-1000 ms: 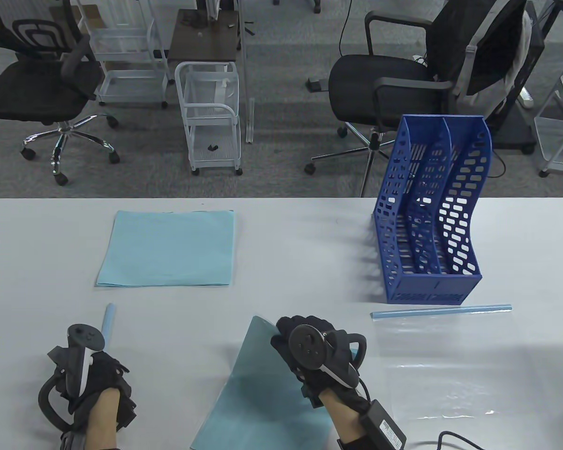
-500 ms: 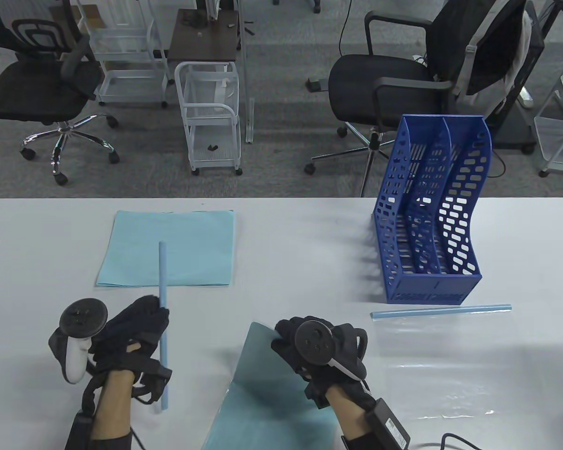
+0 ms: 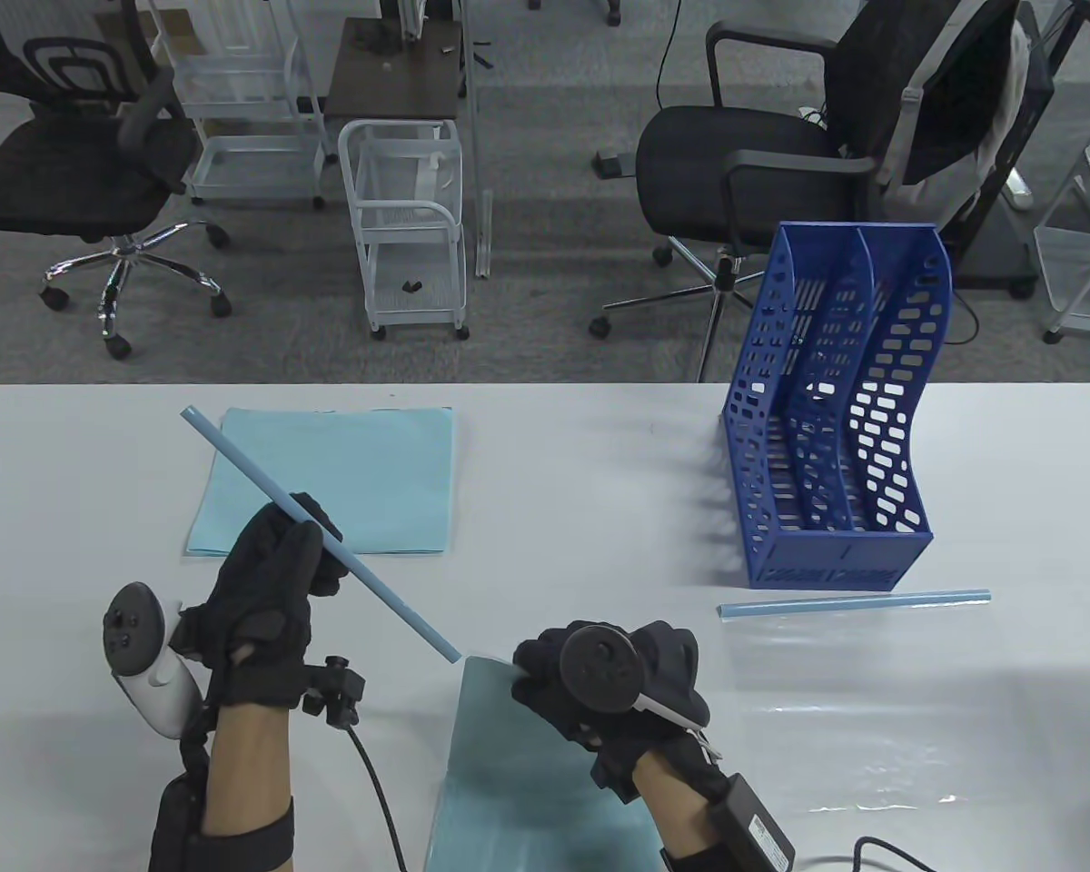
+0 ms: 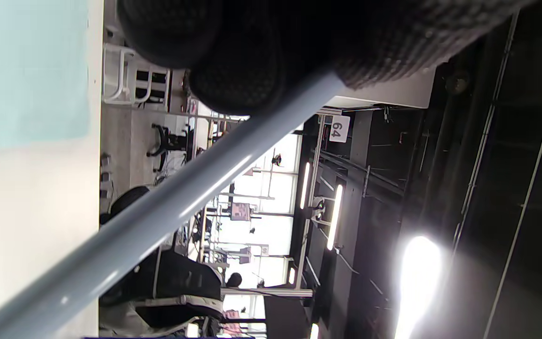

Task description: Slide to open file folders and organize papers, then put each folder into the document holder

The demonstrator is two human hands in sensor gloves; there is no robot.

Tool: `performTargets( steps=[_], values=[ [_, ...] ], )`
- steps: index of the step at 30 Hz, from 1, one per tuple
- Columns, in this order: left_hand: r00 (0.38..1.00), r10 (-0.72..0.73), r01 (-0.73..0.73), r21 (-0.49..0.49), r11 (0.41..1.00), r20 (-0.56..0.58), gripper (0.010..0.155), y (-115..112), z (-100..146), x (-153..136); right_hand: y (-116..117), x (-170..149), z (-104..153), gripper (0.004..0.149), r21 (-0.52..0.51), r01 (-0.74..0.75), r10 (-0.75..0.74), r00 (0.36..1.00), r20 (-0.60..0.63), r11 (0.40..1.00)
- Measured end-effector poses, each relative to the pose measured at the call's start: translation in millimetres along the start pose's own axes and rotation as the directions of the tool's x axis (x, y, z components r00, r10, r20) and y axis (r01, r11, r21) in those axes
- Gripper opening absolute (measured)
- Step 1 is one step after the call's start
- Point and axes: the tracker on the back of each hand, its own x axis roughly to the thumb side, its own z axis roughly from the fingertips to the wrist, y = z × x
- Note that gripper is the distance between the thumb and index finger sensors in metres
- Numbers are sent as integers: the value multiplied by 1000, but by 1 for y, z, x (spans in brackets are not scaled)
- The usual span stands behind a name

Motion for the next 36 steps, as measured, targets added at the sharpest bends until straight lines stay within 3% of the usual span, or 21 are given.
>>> performTargets(
  steps=[5,13,23,28,31,36],
  values=[
    [997,40,-36,55,998,-62,49,8,-1,-8,-2,7,1,40,10,13,-13,1000,25,1000],
    [995,24,-25,-2,1000,-99,49,7,-4,-11,1,12,0,40,28,12,-13,999,39,1000],
    [997,-52,50,-28,998,-65,48,2,-3,-4,3,16,-1,40,52,-12,9,999,46,999],
    [991,-133,130,-99,987,-25,48,-8,-4,3,5,21,-1,40,74,-53,50,997,53,996],
    [959,-282,281,-155,947,13,48,-26,-2,8,6,26,-1,40,102,-84,78,995,63,991],
    [846,-529,523,-304,796,70,47,-70,0,2,4,26,-2,39,140,-37,29,998,60,989]
  ],
)
